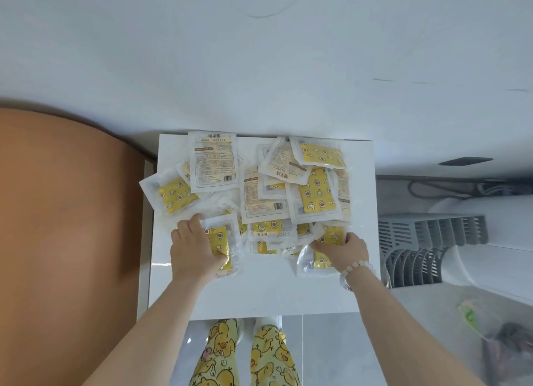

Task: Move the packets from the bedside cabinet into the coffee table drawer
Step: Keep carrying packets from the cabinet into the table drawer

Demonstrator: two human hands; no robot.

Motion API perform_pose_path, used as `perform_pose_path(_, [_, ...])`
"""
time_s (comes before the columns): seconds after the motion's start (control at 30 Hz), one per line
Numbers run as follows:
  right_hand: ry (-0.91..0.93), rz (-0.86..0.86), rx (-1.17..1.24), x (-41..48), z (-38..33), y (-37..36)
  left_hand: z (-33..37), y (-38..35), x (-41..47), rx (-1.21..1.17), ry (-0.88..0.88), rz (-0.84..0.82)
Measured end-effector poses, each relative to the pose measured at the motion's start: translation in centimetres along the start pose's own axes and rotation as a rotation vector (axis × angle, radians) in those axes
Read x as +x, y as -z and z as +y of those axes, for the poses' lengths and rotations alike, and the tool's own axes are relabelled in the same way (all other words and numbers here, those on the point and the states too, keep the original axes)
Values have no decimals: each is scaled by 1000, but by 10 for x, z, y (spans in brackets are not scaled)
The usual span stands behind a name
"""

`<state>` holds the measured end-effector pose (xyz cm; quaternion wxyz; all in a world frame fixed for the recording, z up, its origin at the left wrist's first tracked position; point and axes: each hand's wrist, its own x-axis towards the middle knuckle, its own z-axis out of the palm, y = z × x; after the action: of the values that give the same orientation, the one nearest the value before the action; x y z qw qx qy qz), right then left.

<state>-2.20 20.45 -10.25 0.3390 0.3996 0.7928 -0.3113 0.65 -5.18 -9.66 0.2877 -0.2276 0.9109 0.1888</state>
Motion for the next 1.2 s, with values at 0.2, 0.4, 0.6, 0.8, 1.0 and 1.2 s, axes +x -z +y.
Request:
perform_pose_path(0.2, [-69,-24,416,2,7,4,6,-7,-1,-73,98,-1])
perform_pose_path(0.4, [-109,-65,665,-3,11,-3,7,-5,-8,-160,136,-91])
perform_pose_path(0.6, [-209,-101,818,-19,34,-4,1,-8,-27,-183,192,-136])
perform_pose_path(0.8, [-280,-118,894,-29,77,-2,-3,-8,-43,-208,253,-161])
perform_pose_path(1.0, [-359,-152,947,-43,104,5,-2,-8,-54,-178,226,-170])
perform_pose_path(1.2, [-376,-232,905,-49,110,8,0,-11,-63,-169,214,-180])
